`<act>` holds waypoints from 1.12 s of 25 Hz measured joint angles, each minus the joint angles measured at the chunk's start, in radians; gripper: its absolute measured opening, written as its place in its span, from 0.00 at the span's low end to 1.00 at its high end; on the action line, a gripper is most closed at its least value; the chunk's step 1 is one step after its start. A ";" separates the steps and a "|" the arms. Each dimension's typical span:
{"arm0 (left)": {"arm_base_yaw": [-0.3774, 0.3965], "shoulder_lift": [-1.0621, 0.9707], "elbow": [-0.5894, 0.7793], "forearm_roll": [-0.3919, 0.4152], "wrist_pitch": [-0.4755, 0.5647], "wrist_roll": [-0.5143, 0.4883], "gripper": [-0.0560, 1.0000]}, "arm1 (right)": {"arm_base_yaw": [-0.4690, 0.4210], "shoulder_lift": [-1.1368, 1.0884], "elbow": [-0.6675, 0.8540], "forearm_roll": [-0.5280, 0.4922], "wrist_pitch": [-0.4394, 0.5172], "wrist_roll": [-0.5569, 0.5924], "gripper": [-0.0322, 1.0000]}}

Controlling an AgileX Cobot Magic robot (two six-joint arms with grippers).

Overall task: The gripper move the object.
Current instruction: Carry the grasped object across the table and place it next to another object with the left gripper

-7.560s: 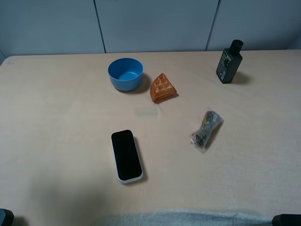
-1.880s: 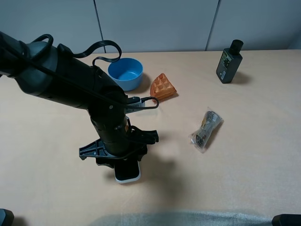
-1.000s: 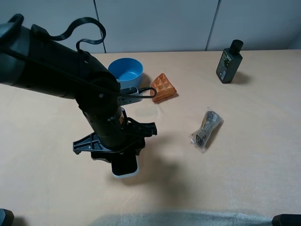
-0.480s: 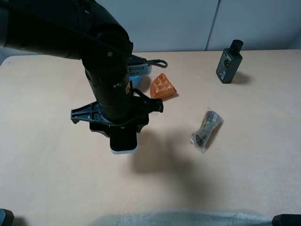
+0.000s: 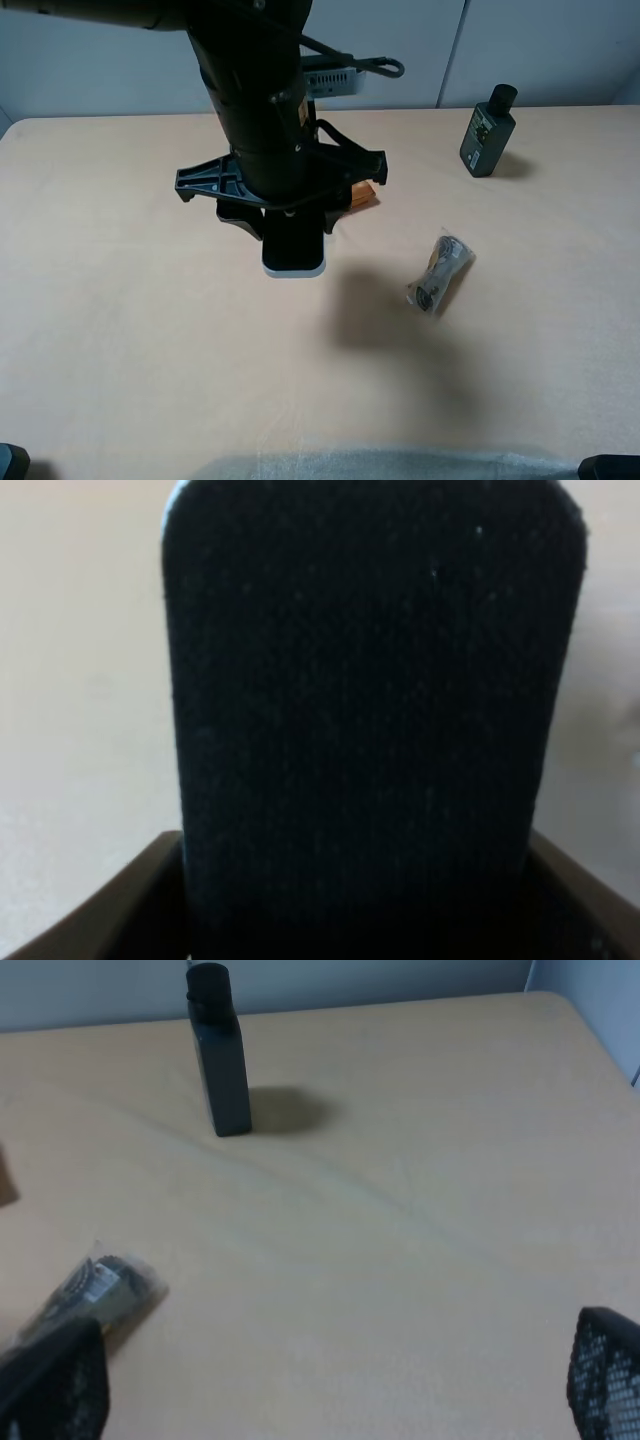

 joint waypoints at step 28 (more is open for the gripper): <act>-0.018 0.322 -0.609 -0.006 0.257 0.297 0.63 | 0.000 0.000 0.000 0.000 0.000 0.000 0.70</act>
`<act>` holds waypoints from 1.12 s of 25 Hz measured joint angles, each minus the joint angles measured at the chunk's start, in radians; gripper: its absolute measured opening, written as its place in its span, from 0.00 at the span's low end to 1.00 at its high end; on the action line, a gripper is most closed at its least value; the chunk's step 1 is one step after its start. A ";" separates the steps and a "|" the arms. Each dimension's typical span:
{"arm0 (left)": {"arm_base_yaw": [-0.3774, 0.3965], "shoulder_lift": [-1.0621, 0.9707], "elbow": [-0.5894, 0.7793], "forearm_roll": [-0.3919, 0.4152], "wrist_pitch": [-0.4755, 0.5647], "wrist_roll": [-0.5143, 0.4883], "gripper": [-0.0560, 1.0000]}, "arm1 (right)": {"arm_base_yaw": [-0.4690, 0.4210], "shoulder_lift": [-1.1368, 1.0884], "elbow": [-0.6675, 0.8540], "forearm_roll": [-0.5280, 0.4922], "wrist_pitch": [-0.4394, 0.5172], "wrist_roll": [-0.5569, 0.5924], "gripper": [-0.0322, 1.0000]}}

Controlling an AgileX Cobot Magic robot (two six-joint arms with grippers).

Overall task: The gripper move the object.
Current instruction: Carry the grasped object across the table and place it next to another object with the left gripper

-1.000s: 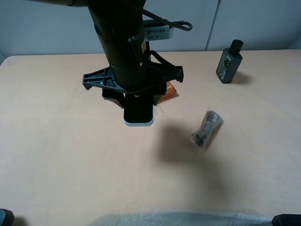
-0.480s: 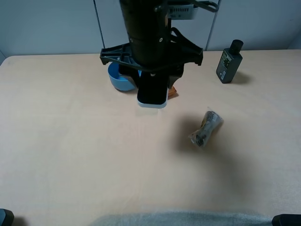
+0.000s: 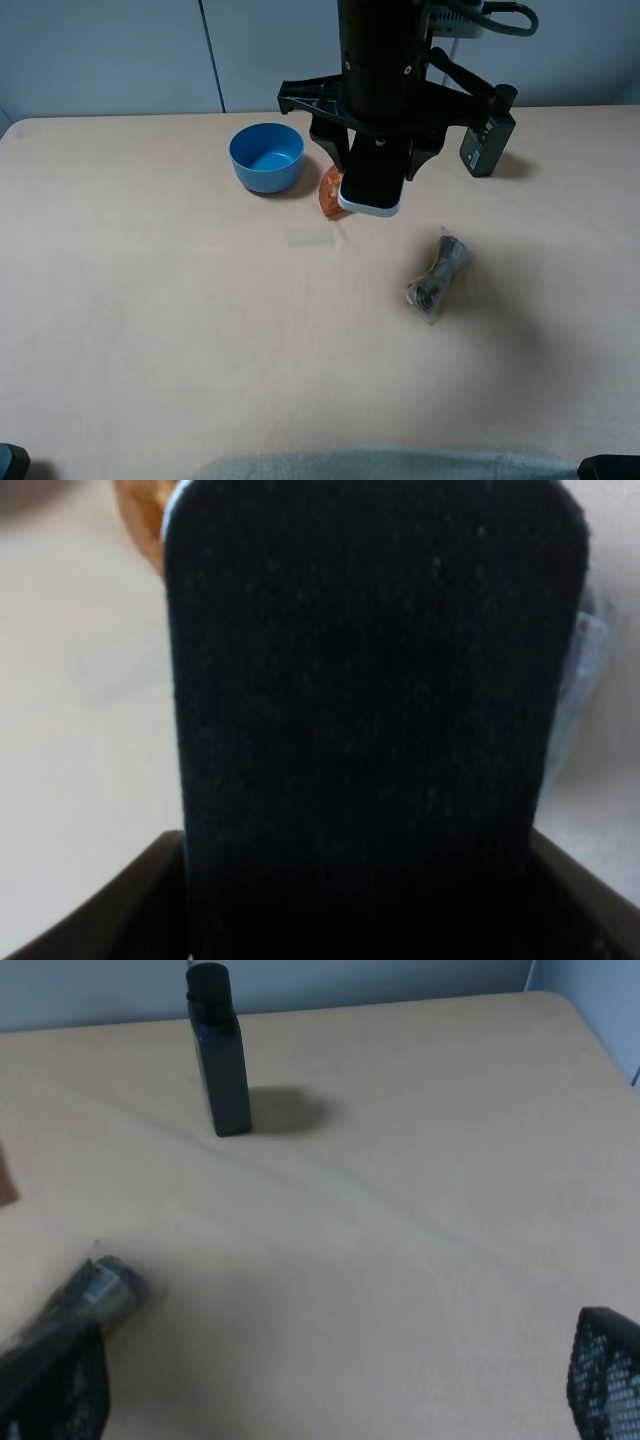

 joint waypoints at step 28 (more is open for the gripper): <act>-0.106 0.226 -0.218 -0.058 -0.089 0.133 0.63 | 0.000 0.000 0.000 0.000 0.000 0.000 0.70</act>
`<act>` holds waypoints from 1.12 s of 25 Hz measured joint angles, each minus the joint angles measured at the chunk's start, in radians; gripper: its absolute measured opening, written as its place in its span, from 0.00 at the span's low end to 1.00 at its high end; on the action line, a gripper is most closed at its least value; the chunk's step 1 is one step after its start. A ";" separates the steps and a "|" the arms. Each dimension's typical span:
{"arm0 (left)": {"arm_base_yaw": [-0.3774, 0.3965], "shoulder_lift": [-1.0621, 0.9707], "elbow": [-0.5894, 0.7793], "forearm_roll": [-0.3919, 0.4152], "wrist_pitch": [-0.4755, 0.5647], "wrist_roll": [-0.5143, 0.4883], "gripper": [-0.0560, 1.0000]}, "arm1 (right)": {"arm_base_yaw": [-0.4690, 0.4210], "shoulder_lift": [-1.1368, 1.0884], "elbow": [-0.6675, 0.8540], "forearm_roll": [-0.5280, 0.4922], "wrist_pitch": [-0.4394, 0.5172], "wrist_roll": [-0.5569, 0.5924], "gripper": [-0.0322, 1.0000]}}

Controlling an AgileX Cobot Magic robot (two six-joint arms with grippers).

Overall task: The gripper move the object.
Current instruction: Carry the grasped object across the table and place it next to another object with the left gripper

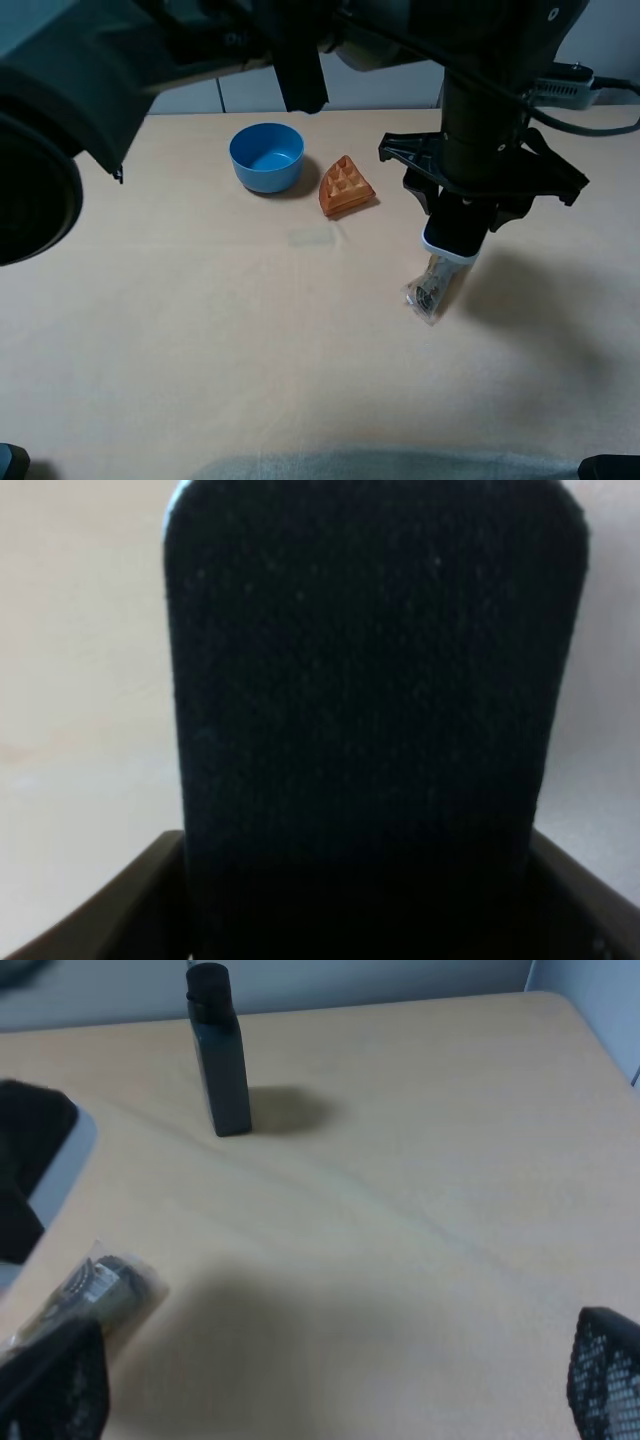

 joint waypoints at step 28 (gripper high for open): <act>-0.063 0.167 -0.014 -0.072 -0.293 0.077 0.63 | 0.000 0.000 0.000 0.002 0.000 0.000 0.70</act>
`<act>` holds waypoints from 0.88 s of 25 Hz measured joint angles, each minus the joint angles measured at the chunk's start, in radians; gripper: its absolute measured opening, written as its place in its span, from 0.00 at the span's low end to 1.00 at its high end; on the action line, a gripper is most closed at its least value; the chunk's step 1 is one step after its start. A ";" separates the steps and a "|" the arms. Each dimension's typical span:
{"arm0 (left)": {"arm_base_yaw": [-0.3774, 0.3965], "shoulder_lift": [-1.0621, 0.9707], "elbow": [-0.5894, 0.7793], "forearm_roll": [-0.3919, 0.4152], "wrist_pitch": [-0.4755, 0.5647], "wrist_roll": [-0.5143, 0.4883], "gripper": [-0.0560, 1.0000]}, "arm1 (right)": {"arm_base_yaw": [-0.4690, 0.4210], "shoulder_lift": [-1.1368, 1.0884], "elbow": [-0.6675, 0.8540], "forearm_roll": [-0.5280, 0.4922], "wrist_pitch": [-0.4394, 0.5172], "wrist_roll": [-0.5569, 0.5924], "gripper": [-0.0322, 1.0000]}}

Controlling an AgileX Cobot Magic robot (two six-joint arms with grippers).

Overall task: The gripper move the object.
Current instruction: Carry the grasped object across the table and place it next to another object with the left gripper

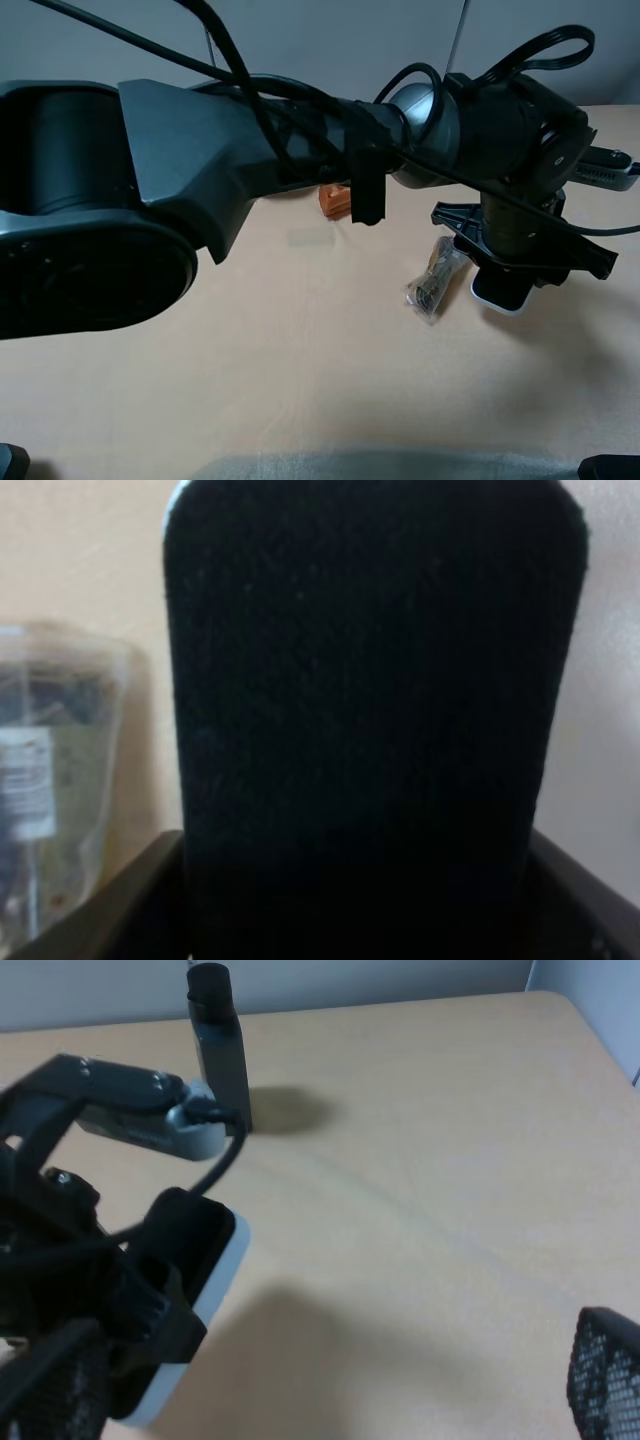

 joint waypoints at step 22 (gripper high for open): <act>-0.003 0.048 0.000 0.041 -0.056 -0.020 0.63 | 0.000 0.000 0.000 0.003 0.000 0.000 0.70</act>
